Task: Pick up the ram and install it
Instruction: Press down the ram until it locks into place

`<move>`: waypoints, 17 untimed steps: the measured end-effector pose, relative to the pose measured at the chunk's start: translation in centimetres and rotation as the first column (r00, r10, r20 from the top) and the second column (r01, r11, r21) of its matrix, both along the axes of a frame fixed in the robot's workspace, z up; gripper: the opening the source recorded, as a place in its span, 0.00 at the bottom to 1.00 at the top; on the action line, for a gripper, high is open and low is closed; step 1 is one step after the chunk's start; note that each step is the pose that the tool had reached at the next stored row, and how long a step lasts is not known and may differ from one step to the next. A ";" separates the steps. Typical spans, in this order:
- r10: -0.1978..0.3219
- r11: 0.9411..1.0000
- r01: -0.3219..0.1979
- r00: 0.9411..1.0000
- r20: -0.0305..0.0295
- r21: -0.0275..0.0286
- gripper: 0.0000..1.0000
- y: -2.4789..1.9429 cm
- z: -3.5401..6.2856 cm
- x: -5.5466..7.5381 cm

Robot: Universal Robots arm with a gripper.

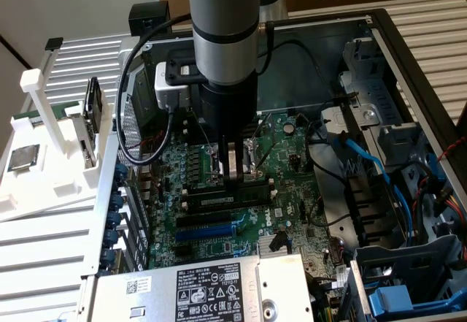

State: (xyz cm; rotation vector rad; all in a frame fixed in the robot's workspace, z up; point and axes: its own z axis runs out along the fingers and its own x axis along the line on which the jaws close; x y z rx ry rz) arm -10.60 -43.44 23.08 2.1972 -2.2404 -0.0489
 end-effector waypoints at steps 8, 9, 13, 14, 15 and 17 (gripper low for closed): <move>0.000 1.000 0.000 1.000 0.000 0.000 0.12 -0.05 0.00 0.0; 0.000 1.000 0.000 1.000 0.000 0.000 0.12 -0.05 0.00 0.0; 0.000 1.000 0.000 1.000 0.000 0.000 0.12 -0.04 -0.04 0.0; 0.000 1.000 0.000 1.000 0.000 0.000 0.12 -0.05 -0.05 0.0; 0.000 1.000 0.000 1.000 0.000 0.000 0.12 -0.05 -0.06 0.0; 0.000 1.000 0.000 1.000 0.000 0.000 0.12 -0.05 -0.08 0.0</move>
